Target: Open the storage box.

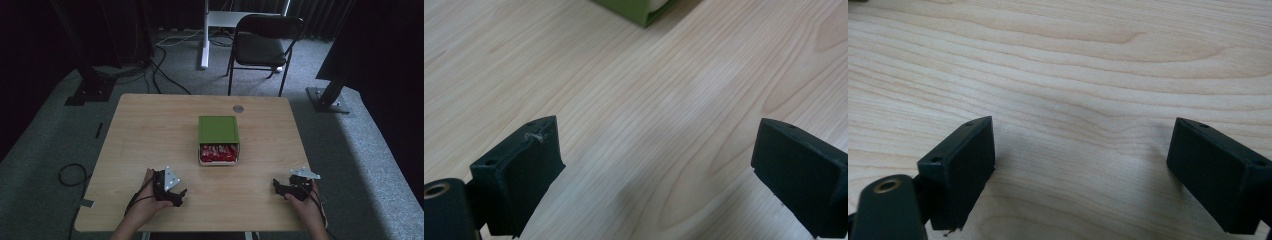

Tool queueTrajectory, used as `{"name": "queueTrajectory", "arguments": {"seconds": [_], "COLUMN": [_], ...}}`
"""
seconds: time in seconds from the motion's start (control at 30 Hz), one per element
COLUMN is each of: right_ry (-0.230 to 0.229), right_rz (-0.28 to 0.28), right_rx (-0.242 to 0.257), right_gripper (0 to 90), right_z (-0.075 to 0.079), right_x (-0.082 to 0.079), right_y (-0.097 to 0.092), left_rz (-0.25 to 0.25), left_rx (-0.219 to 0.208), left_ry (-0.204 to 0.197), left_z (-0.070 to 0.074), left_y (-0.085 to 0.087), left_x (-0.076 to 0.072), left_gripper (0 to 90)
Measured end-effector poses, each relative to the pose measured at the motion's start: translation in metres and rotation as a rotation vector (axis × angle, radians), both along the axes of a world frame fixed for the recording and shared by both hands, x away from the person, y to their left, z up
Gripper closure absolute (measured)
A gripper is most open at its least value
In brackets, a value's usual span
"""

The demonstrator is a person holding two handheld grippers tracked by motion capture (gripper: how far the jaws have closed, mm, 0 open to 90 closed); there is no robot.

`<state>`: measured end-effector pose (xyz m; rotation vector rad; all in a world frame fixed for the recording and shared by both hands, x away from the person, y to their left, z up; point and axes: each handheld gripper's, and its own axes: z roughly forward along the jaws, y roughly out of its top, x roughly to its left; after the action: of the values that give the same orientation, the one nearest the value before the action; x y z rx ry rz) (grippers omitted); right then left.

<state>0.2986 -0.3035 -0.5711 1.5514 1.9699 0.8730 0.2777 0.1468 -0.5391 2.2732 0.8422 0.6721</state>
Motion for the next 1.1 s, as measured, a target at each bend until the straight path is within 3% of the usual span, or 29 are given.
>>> {"name": "queueTrajectory", "arguments": {"seconds": [0.53,0.63,0.77,1.1], "right_ry": [0.001,0.001,0.001,0.001], "right_rz": [-0.004,-0.004,-0.004,-0.005], "right_rx": [0.0,0.0,0.0,0.001], "right_gripper": [11.7,11.7,11.7,11.7], "right_z": [0.0,0.0,0.0,0.0], "right_x": [0.0,0.0,0.0,0.0], "right_y": [0.0,0.0,0.0,0.0], "left_rz": [-0.108,-0.134,-0.159,-0.213], "left_rx": [0.072,0.11,0.103,0.152], "left_ry": [-0.07,-0.087,-0.093,-0.153], "left_z": [0.004,0.004,0.003,0.003], "left_y": [-0.039,-0.047,-0.056,-0.076], "left_x": [0.002,0.002,0.003,0.003], "left_gripper": [6.5,7.6,7.6,7.6]}}
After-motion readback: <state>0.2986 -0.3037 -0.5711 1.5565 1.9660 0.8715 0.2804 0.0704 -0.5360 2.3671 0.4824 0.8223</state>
